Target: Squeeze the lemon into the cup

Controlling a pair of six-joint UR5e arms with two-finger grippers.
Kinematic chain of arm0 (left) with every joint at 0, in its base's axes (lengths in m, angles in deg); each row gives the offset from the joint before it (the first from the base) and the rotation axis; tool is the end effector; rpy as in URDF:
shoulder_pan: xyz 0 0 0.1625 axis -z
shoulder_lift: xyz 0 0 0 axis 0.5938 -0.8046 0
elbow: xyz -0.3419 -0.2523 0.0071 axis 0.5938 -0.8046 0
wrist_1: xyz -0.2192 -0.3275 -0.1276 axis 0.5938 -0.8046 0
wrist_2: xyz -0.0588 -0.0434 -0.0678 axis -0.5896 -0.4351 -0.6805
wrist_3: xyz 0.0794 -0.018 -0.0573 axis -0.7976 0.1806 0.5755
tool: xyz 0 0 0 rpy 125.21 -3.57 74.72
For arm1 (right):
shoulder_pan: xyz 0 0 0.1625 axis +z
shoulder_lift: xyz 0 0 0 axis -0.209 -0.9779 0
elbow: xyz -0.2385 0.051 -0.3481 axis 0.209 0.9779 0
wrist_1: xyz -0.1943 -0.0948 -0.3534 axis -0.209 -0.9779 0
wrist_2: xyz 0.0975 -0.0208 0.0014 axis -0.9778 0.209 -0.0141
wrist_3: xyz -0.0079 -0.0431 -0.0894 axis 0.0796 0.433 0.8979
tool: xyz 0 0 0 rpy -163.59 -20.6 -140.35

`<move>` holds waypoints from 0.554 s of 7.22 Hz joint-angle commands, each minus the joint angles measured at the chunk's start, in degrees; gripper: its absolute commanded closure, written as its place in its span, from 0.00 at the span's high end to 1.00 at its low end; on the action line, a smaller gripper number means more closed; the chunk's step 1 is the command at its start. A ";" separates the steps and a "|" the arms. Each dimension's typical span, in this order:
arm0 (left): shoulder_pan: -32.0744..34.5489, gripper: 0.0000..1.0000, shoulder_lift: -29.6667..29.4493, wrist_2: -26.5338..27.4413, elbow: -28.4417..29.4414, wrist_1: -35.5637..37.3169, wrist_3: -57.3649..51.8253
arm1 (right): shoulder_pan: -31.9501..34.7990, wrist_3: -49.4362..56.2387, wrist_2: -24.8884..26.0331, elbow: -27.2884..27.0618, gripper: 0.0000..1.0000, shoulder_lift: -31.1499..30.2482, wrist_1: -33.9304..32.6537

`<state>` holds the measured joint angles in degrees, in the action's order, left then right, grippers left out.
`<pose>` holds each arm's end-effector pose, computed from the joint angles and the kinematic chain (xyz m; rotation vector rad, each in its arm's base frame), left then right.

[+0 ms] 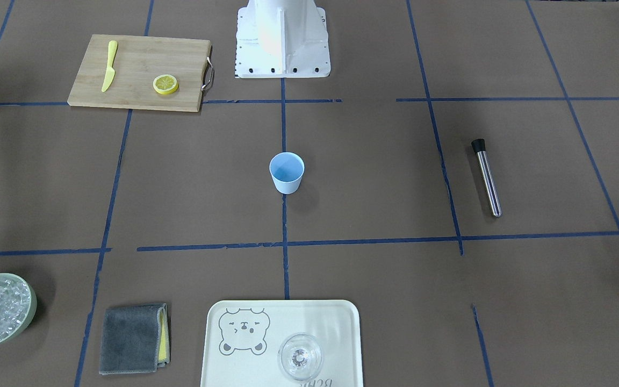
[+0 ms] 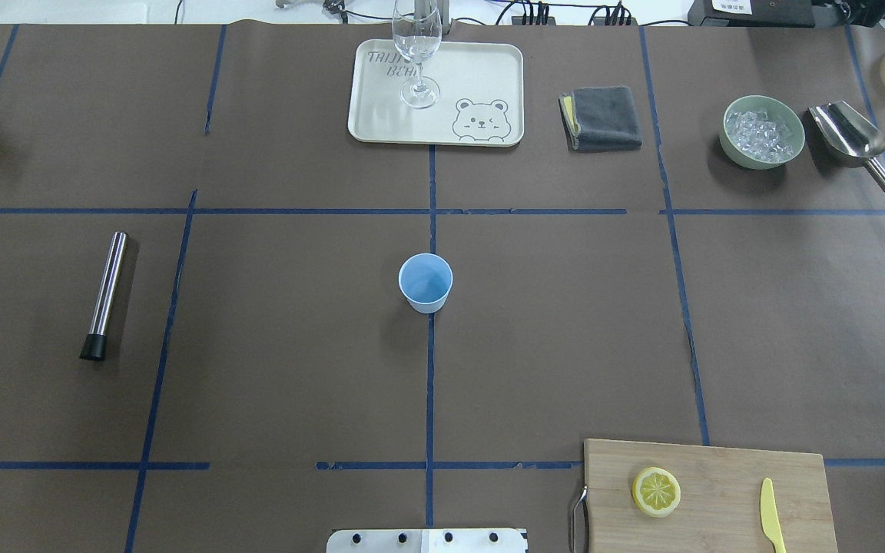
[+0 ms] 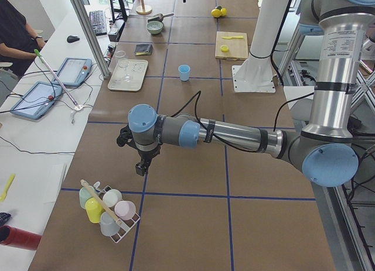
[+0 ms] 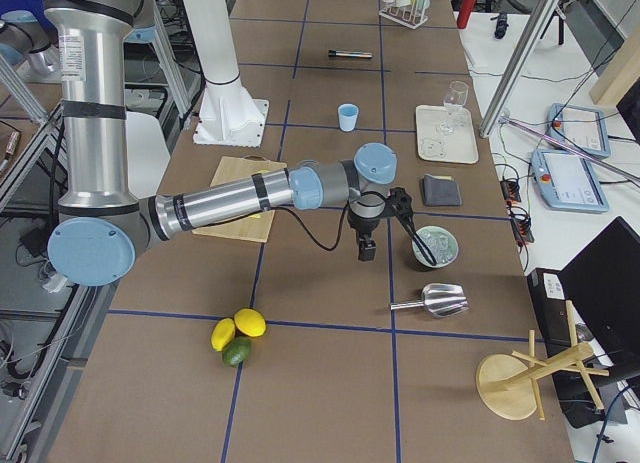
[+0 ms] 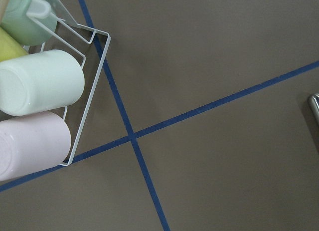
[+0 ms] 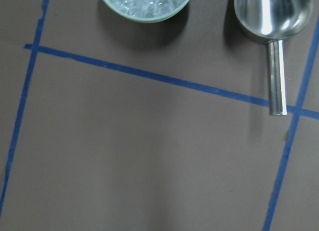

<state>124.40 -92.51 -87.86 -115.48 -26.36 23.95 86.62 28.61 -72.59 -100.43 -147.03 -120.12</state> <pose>-0.0389 -0.5253 0.5687 0.2785 0.8429 0.3496 -0.0668 -0.4712 0.5103 0.0746 -0.8385 -0.2468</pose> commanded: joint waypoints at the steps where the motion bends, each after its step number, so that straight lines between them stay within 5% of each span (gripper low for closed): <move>1: -1.74 1.00 -0.05 -0.91 0.87 -4.19 0.12 | -11.03 -12.69 -3.08 -7.14 1.00 -1.55 4.79; 3: -2.98 1.00 0.30 -0.13 3.07 -9.30 3.87 | -25.01 -39.54 2.25 -8.13 1.00 -1.91 23.13; 4: -2.98 1.00 1.00 -0.12 3.42 -9.49 6.42 | -35.34 -46.19 11.93 -13.01 1.00 -2.87 24.16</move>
<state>121.64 -92.16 -88.22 -112.66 -34.79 27.48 62.04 -6.82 -68.86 -109.41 -149.09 -100.41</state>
